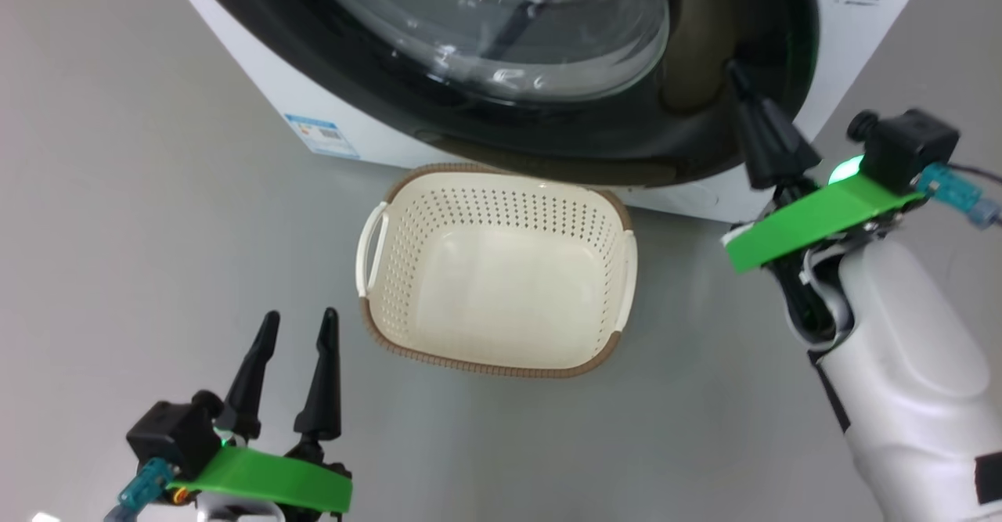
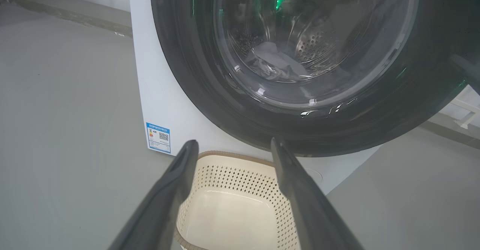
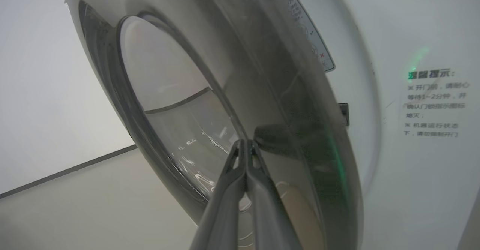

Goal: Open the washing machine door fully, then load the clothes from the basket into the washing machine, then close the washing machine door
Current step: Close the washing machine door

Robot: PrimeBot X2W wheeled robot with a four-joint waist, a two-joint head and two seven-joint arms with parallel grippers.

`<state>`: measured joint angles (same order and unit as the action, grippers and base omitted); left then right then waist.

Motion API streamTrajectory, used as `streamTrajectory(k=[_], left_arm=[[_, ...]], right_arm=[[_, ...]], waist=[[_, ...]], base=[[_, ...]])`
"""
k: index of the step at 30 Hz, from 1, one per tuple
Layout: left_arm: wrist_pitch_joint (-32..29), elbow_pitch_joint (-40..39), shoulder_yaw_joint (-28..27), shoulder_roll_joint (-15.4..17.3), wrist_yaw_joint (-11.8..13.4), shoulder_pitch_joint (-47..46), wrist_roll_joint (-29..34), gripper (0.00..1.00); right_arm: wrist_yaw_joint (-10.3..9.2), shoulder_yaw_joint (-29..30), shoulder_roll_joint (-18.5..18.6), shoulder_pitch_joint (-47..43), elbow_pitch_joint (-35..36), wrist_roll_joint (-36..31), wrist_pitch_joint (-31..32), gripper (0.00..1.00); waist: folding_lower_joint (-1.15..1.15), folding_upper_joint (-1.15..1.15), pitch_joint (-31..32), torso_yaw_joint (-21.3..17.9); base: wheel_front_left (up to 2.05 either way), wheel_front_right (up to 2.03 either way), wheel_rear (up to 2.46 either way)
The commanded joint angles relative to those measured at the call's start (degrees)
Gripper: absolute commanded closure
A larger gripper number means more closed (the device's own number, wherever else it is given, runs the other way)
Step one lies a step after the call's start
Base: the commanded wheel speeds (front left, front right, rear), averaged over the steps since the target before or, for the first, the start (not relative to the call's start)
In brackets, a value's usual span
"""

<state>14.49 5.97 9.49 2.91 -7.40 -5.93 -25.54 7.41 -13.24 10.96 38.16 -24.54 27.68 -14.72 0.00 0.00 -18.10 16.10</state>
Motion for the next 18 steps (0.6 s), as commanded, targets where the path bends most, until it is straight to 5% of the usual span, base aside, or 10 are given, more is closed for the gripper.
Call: streamTrajectory(k=[1,18], left_arm=[[0.51,-1.65,-1.50,0.63,-0.09,-1.75,-0.27,0.00],[0.51,-1.70,0.33,0.13,-0.09,-4.49,-0.79,0.00]], right_arm=[[0.08,-0.03,-0.30,1.75,0.91,-0.55,-0.28,1.00],[0.08,6.98,-0.56,10.20,-2.24,-2.50,-0.28,1.00]], waist=[[0.00,0.00,-1.03,0.76],[0.00,0.00,-4.31,2.67]], base=[[0.00,0.00,0.00],[0.00,0.00,0.00]])
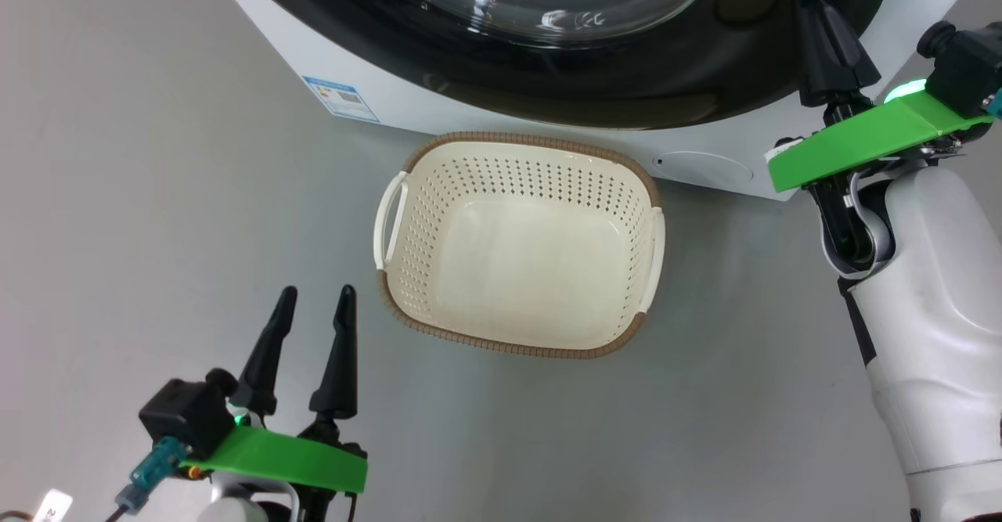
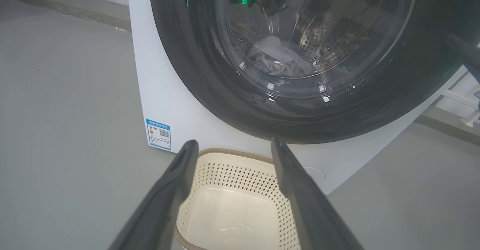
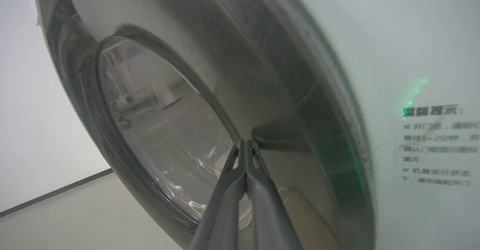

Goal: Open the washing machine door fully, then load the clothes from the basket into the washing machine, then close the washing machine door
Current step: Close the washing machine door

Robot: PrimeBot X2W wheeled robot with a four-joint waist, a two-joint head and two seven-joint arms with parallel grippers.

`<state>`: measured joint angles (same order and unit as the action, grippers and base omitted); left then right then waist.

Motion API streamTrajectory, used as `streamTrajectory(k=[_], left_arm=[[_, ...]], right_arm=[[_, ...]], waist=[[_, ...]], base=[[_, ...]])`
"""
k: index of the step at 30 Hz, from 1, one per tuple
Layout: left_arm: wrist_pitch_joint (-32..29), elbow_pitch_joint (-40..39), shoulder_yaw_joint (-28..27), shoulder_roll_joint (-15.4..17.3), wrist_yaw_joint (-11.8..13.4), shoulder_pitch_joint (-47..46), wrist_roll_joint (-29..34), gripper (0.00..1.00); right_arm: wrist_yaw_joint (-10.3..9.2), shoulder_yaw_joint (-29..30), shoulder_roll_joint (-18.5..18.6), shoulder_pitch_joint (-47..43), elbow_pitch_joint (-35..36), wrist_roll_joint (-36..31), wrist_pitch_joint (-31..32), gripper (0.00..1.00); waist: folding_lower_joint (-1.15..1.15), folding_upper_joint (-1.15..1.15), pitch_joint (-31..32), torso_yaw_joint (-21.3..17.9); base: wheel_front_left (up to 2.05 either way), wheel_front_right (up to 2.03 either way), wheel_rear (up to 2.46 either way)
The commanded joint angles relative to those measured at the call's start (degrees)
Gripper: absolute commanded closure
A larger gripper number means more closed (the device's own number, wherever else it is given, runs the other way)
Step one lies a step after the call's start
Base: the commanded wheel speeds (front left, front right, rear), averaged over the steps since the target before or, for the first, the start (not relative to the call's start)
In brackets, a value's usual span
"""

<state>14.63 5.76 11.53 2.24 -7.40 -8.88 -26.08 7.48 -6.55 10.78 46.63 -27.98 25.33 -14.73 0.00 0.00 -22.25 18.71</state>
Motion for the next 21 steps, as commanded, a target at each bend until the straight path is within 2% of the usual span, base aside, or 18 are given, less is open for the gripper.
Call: streamTrajectory(k=[1,13,15,17,18,21], left_arm=[[0.37,-1.46,-1.71,0.79,-0.09,-1.63,-0.26,0.00],[0.37,-0.04,-2.13,1.26,-0.09,-0.67,-0.10,0.00],[0.37,0.23,-2.33,1.48,-0.09,-0.31,-0.08,0.00],[0.37,0.49,-2.63,1.74,-0.09,0.00,-0.07,0.00],[0.37,0.62,-2.82,1.88,-0.09,0.16,-0.06,0.00],[0.37,1.04,-3.44,2.33,-0.09,0.71,0.03,0.00]], right_arm=[[0.01,0.35,-0.47,1.84,1.19,-0.27,-0.27,1.00],[0.01,-2.63,-1.44,-2.30,1.60,-0.31,-0.27,1.00],[0.01,-3.51,-1.54,-3.93,1.75,-0.32,-0.27,0.70],[0.01,-4.35,-1.62,-5.58,1.88,-0.35,-0.27,0.50],[0.01,-4.72,-1.63,-6.40,1.94,-0.44,-0.27,0.02],[0.01,-5.96,-1.78,-8.97,2.09,-0.45,-0.27,0.00]], waist=[[0.00,0.00,-0.20,0.06],[0.00,0.00,2.46,-1.18],[0.00,0.00,3.16,-1.59],[0.00,0.00,3.80,-2.04],[0.00,0.00,4.13,-2.30],[0.00,0.00,5.18,-3.14]], base=[[0.00,0.00,0.00],[0.00,0.00,0.00],[0.00,0.00,0.00],[0.00,0.00,0.00],[0.00,0.00,0.00],[0.00,0.00,0.00]])
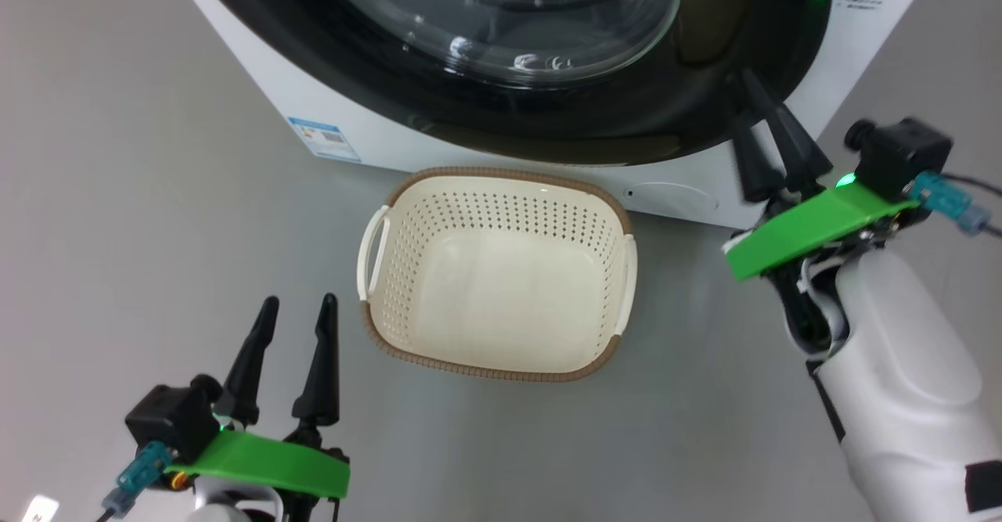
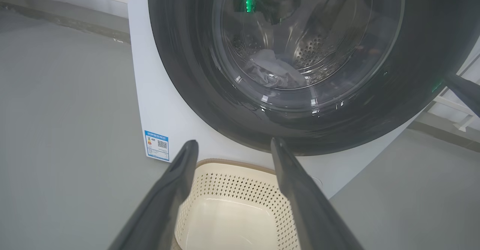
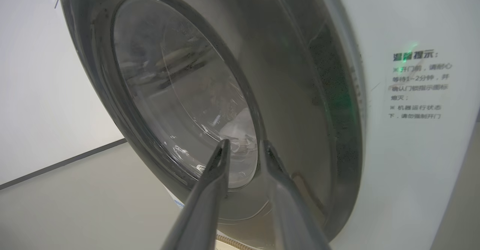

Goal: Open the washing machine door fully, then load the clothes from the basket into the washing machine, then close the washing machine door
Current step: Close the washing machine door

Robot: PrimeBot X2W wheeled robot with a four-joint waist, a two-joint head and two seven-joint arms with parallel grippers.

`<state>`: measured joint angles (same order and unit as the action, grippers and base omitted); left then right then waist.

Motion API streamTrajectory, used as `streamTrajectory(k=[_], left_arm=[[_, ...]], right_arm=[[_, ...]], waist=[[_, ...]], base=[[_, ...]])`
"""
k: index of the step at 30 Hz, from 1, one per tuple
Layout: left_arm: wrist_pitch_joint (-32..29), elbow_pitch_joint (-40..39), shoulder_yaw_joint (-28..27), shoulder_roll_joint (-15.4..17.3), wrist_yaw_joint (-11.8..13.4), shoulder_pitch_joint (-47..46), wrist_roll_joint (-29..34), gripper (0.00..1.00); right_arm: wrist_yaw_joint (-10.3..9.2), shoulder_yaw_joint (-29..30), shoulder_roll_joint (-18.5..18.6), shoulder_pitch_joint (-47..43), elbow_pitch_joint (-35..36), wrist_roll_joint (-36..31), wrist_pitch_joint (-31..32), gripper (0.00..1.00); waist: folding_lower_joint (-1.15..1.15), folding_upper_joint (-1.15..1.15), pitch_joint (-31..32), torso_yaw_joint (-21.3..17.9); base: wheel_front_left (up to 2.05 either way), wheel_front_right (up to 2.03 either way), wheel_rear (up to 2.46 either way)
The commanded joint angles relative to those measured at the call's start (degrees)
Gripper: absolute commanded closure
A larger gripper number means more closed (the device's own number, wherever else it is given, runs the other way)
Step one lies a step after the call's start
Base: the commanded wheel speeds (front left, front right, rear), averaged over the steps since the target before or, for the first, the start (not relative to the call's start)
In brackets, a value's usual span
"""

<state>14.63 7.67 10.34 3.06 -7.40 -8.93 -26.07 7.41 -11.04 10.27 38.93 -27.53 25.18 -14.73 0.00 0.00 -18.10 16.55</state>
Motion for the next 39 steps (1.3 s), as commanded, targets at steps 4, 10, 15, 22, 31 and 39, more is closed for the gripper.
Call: streamTrajectory(k=[4,10,15,22,31,39], left_arm=[[0.37,-0.44,-2.80,2.05,-0.09,1.34,0.16,0.00],[0.37,0.24,-3.73,3.40,-0.09,2.30,0.54,0.00],[0.37,0.91,-4.44,4.42,-0.09,2.95,0.70,0.00],[0.37,1.53,-5.48,5.48,-0.09,4.10,0.73,0.00],[0.37,2.44,-7.13,6.33,-0.09,5.60,1.34,0.00],[0.37,3.32,-8.11,6.60,-0.09,5.92,2.31,0.00]], right_arm=[[0.08,-2.28,-1.31,-3.69,1.88,-0.15,-0.27,0.00],[0.08,-3.26,-1.15,-7.81,2.17,-0.11,-0.27,0.00],[0.08,-2.66,-0.79,-10.74,2.73,-0.10,-0.27,0.00],[0.08,-1.69,-0.26,-15.36,3.76,-0.27,-0.27,0.00],[0.08,-0.36,0.19,-19.83,4.25,-0.38,-0.27,0.00],[0.08,1.15,0.80,-22.60,4.58,-0.66,-0.27,0.00]], waist=[[0.00,0.00,2.16,-1.86],[0.00,0.00,4.24,-3.94],[0.00,0.00,5.72,-5.74],[0.00,0.00,7.89,-8.35],[0.00,0.00,9.56,-11.39],[0.00,0.00,10.01,-13.04]], base=[[0.00,0.00,0.00],[0.00,0.00,0.00],[0.00,0.00,0.00],[0.00,0.00,0.00],[0.00,0.00,0.00],[0.00,0.00,0.00]])
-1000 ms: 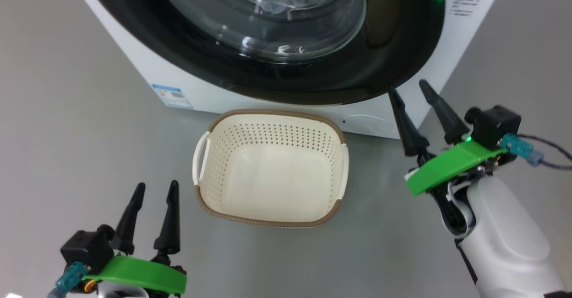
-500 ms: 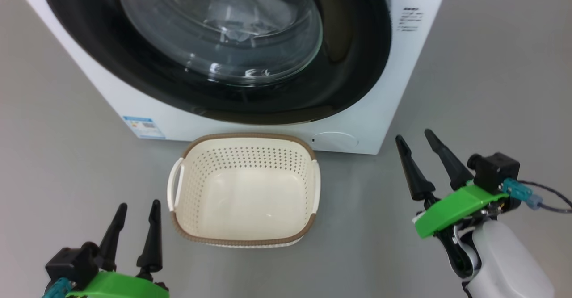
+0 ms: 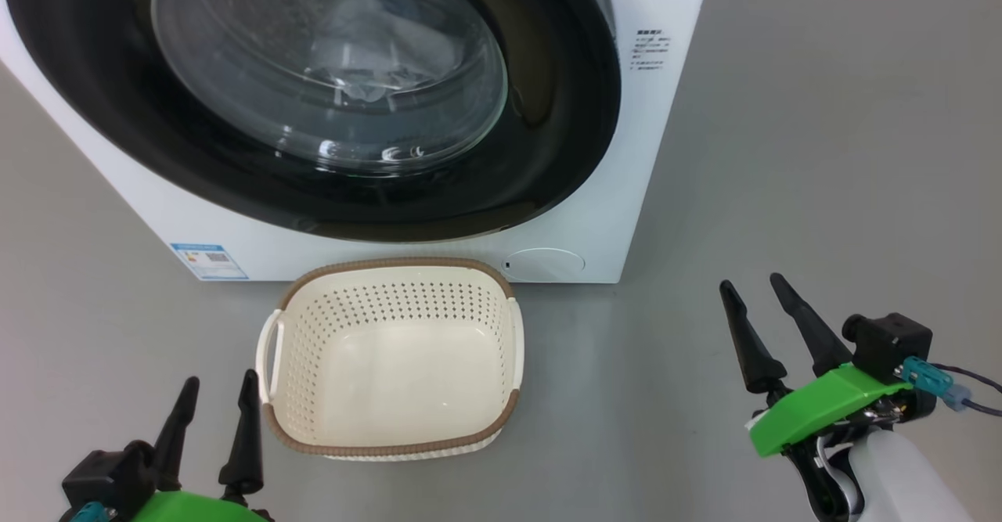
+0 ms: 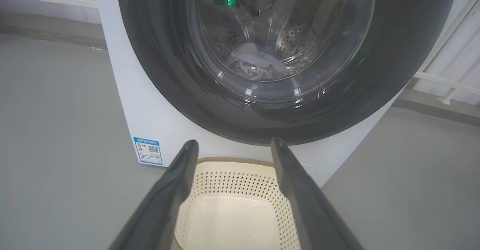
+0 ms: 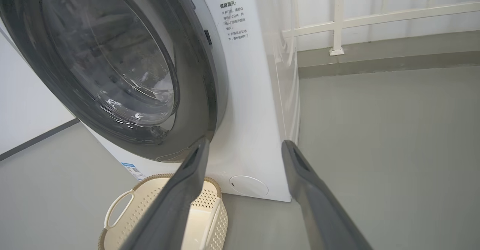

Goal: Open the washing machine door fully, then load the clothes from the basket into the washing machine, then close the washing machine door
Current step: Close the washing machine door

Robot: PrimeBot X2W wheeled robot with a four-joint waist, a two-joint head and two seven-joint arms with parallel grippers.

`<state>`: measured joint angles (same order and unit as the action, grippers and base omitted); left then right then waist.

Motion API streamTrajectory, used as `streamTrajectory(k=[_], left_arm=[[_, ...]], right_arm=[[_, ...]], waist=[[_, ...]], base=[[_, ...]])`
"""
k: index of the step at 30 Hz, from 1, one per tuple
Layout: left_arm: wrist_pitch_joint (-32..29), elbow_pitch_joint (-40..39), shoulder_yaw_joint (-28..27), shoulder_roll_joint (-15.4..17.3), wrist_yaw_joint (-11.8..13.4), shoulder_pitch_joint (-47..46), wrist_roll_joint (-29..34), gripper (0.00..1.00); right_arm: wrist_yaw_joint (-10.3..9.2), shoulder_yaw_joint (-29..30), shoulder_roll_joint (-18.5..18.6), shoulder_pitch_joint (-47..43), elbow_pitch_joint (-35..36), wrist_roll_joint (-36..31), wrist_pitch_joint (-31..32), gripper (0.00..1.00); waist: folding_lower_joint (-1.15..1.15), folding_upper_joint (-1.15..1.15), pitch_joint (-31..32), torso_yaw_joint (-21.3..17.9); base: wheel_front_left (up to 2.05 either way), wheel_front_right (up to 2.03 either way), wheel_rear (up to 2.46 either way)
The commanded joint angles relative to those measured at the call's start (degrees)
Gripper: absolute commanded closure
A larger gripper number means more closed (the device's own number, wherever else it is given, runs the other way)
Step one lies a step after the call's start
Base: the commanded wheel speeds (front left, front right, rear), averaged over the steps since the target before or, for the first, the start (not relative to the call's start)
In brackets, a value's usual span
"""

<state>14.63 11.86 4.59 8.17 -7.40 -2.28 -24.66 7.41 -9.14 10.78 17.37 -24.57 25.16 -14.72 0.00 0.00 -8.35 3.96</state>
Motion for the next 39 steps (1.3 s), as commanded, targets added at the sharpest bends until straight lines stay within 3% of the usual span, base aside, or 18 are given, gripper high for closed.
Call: streamTrajectory(k=[1,39], left_arm=[[0.37,-0.77,-2.47,1.52,-0.09,-0.68,0.97,0.00],[0.37,-0.29,-4.58,1.41,-0.09,2.91,2.53,0.00]], right_arm=[[0.08,-0.56,0.35,-1.38,1.67,-0.67,-0.28,0.00],[0.08,2.10,0.23,-7.25,2.90,-1.21,-0.28,0.00]], waist=[[0.00,0.00,0.34,-0.62],[0.00,0.00,3.29,-2.69]], base=[[0.00,0.00,0.00],[0.00,0.00,0.00]])
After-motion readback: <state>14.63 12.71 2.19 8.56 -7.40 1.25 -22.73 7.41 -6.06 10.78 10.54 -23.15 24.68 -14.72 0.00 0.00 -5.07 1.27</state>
